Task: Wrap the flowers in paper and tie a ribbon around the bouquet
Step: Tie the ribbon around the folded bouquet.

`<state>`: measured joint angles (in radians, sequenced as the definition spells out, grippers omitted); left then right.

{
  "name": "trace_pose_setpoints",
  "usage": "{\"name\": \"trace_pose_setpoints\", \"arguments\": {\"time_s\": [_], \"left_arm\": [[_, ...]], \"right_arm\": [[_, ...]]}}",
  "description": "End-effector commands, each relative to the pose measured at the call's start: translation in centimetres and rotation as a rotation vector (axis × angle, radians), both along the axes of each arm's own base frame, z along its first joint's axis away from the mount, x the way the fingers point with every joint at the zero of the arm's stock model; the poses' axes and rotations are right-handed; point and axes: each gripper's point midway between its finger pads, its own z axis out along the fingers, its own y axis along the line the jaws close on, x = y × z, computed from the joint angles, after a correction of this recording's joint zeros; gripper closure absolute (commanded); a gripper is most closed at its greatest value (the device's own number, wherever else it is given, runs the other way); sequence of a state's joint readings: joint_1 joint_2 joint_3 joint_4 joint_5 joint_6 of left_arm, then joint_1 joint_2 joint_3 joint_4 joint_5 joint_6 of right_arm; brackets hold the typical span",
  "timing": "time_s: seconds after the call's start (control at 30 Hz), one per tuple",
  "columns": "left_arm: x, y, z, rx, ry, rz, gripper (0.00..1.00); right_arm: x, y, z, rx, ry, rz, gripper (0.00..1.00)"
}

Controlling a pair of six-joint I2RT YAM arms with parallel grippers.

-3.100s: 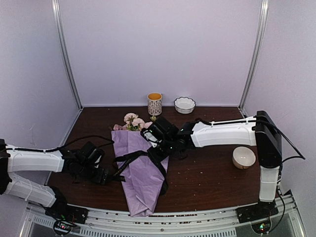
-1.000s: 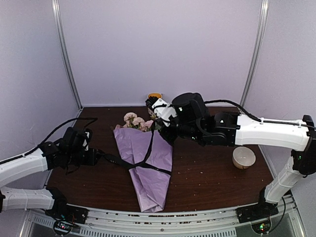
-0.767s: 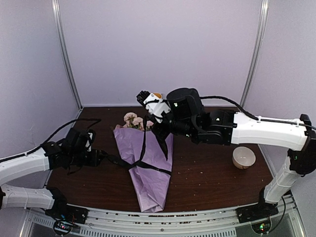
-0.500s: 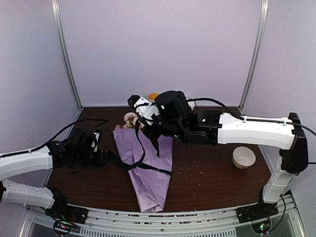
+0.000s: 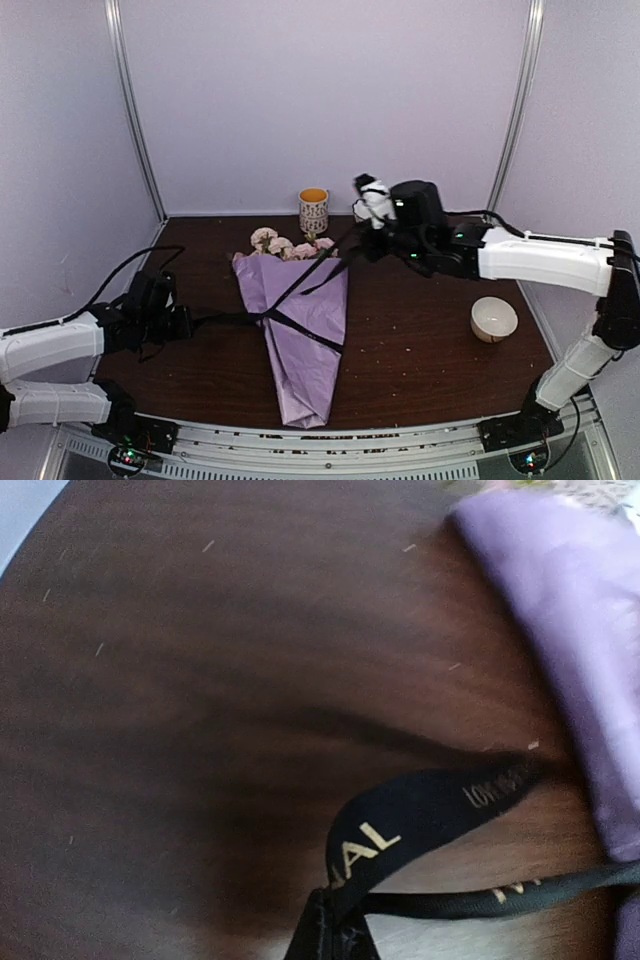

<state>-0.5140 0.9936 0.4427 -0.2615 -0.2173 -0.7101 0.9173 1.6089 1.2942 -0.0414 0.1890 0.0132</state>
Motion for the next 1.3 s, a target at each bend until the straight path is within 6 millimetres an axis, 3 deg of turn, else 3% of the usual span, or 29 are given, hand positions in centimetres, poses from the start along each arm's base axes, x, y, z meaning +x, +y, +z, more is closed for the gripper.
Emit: {"name": "trace_pose_setpoints", "arguments": {"time_s": [0.0,0.1,0.17,0.3,0.53,1.0,1.27], "left_arm": [[-2.8,4.9,-3.8,-0.057,0.060,0.238,1.00],[-4.3,7.1,-5.0,-0.097,0.057,0.353,1.00],[-4.6,8.1,-4.4,-0.077,0.030,0.390,1.00],[-5.2,9.2,-4.1,-0.081,0.018,0.442,1.00],[-5.9,10.7,-3.5,-0.085,-0.005,0.518,1.00],[-6.4,11.9,-3.3,-0.074,-0.004,0.559,1.00],[-6.5,12.1,-3.5,-0.076,0.003,0.564,1.00]], "right_arm": [[3.7,-21.3,-2.0,0.088,0.032,-0.563,1.00],[2.8,-30.1,-5.1,0.075,0.092,-0.747,1.00],[2.1,-33.2,-5.8,0.060,0.094,-0.814,1.00],[1.4,-37.0,-7.7,0.045,0.147,-0.918,1.00],[0.9,-41.9,-11.1,-0.007,0.259,-1.051,1.00],[-0.6,-47.1,-14.9,-0.060,0.352,-1.175,1.00],[-0.4,-47.6,-14.8,-0.061,0.358,-1.178,1.00]]}}
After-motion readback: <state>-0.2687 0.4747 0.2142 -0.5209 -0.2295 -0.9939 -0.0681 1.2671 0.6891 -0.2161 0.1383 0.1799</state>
